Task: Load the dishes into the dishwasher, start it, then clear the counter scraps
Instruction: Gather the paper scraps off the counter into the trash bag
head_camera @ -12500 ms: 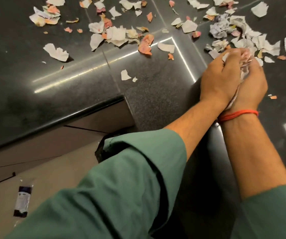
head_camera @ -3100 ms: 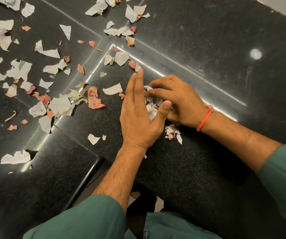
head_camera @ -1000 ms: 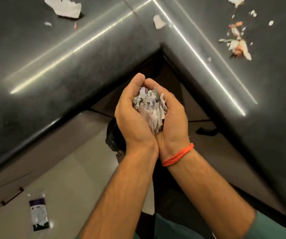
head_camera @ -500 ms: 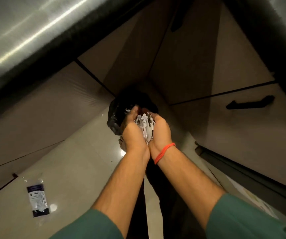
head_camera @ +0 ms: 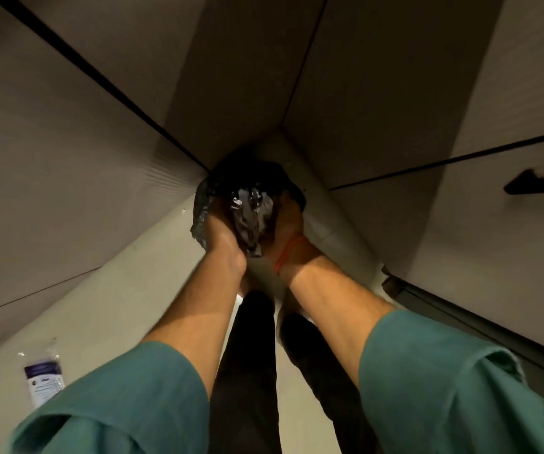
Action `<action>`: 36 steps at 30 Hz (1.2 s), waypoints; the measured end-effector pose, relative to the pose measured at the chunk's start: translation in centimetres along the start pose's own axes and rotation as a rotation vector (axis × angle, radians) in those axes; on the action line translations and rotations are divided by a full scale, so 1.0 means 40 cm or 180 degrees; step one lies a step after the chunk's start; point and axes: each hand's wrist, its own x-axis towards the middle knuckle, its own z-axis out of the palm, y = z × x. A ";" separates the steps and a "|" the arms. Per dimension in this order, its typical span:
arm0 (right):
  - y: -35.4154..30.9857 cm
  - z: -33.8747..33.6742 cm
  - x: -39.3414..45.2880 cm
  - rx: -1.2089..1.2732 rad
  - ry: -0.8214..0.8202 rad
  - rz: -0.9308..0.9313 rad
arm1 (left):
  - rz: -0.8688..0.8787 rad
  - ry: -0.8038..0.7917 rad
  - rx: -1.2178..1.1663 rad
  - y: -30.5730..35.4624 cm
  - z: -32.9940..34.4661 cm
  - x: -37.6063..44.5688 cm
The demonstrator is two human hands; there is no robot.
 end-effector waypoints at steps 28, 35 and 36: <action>-0.055 0.103 -0.325 0.1038 0.0164 -0.0309 | 0.0362 0.0148 0.0188 0.115 0.125 -0.398; -0.133 0.130 -0.517 0.0680 -0.0365 -0.0788 | 0.0917 -0.0499 0.0419 0.189 0.189 -0.584; -0.152 0.135 -0.545 0.0546 -0.0461 -0.0902 | 0.1015 -0.0593 0.0413 0.197 0.204 -0.605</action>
